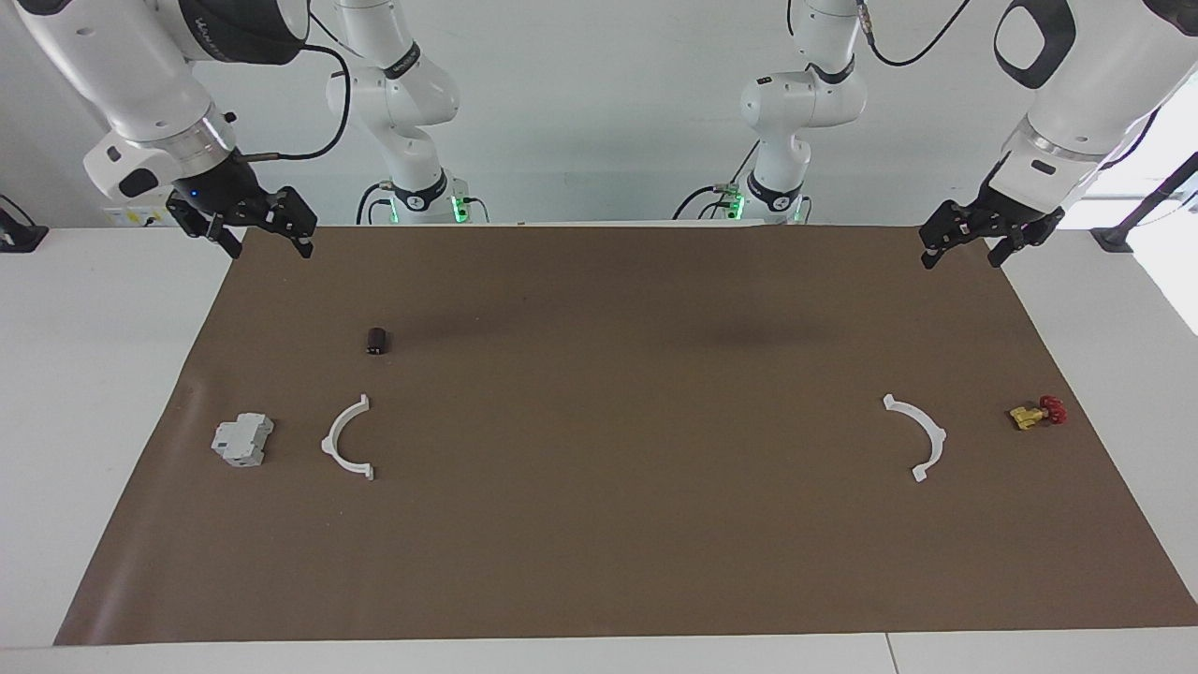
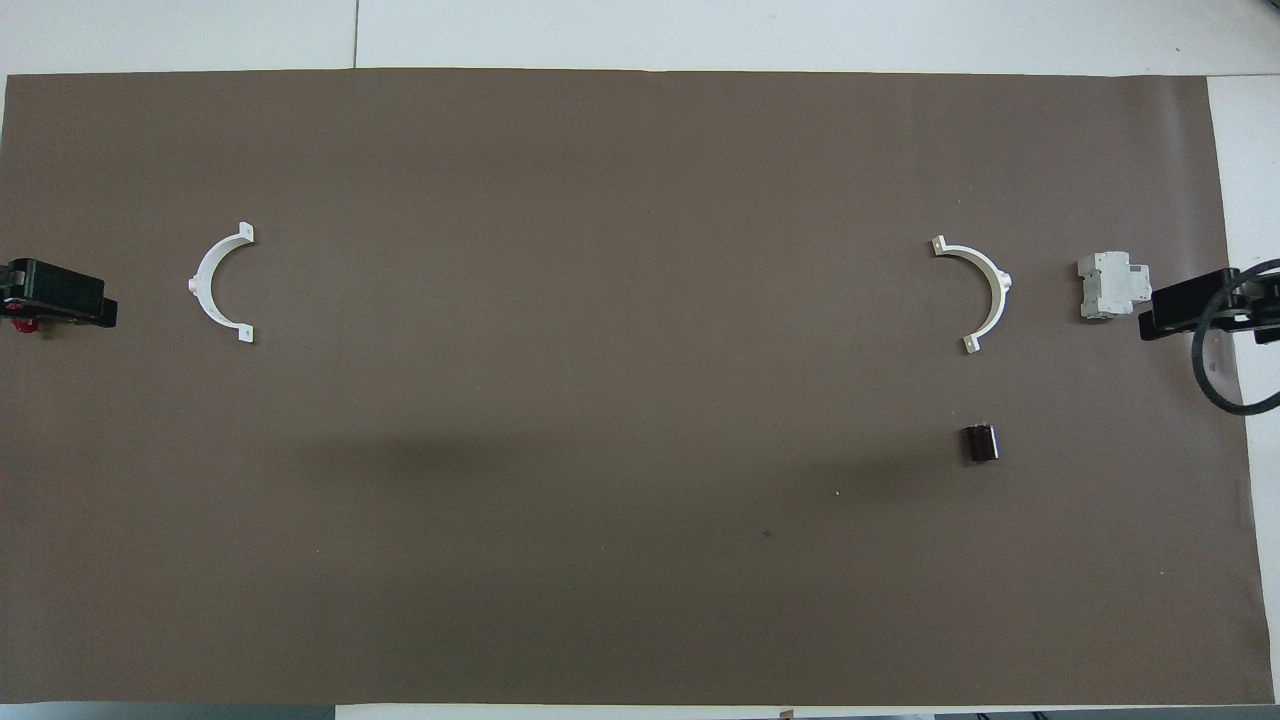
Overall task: Assemble drain pipe with both arms
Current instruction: 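Reach the right gripper toward the nearer white semicircular clamp half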
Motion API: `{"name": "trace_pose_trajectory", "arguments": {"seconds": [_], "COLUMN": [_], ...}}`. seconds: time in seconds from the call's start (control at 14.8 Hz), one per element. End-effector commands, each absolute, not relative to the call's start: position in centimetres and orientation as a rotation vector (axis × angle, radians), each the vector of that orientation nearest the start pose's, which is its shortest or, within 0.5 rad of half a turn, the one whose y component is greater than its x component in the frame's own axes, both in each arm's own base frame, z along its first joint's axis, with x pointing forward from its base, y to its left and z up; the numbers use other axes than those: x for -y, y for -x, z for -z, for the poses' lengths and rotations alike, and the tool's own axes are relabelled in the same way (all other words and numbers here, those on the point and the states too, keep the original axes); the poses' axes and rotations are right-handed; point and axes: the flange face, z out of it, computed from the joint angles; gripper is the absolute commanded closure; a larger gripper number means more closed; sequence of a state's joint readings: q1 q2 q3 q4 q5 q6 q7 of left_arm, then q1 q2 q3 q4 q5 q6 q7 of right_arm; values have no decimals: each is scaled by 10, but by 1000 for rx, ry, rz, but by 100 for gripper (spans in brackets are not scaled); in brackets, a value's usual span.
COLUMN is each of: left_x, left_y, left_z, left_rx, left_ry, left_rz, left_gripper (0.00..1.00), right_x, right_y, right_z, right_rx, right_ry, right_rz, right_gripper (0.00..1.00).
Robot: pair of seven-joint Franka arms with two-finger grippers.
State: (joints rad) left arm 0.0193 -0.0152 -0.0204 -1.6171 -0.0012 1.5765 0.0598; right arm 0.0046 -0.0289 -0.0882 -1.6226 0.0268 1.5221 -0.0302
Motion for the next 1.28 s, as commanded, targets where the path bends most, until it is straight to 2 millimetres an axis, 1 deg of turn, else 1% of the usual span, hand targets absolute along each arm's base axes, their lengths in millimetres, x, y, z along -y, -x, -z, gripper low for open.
{"name": "trace_pose_trajectory", "arguments": {"seconds": [0.0,0.2,0.27,0.34,0.47,0.54,0.61,0.67,0.74,0.81,0.94,1.08,1.15,1.21], "left_x": [0,1,1,1,0,0,0,0,0,-1,-1,-1,-1,-1], "left_y": [-539,-539,-539,-539,-539,-539,-539,-539,-539,-539,-539,-539,-539,-539], "left_z": [-614,-614,-614,-614,-614,-613,-614,-613,-613,-613,-613,-613,-613,-613], "left_rx": [-70,-72,-72,-72,-70,-70,-70,-70,-70,-67,-67,-67,-67,-67], "left_ry": [3151,3151,3151,3151,3151,3151,3151,3151,3151,3151,3151,3151,3151,3151], "left_rz": [-50,-50,-50,-50,-50,-53,-50,-50,-50,-53,-53,-50,-53,-53], "left_gripper": [0,0,0,0,0,0,0,0,0,0,0,0,0,0], "right_x": [44,42,45,46,44,39,37,38,38,38,42,47,49,49], "right_y": [-534,-534,-532,-531,-529,-535,-543,-546,-553,-566,-593,-616,-627,-630], "right_z": [-613,-611,-608,-610,-605,-606,-601,-588,-578,-557,-519,-478,-457,-435], "right_rx": [-58,-72,-82,-82,-30,22,59,67,71,124,313,410,474,530], "right_ry": [3099,3098,3096,3095,3089,3093,3101,3106,3109,3109,3104,3105,3105,3103], "right_rz": [-127,-132,-139,-125,-137,-68,26,60,46,15,38,68,102,127], "right_gripper": [0,0,0,0,0,0,0,0,0,0,0,0,0,0]}}
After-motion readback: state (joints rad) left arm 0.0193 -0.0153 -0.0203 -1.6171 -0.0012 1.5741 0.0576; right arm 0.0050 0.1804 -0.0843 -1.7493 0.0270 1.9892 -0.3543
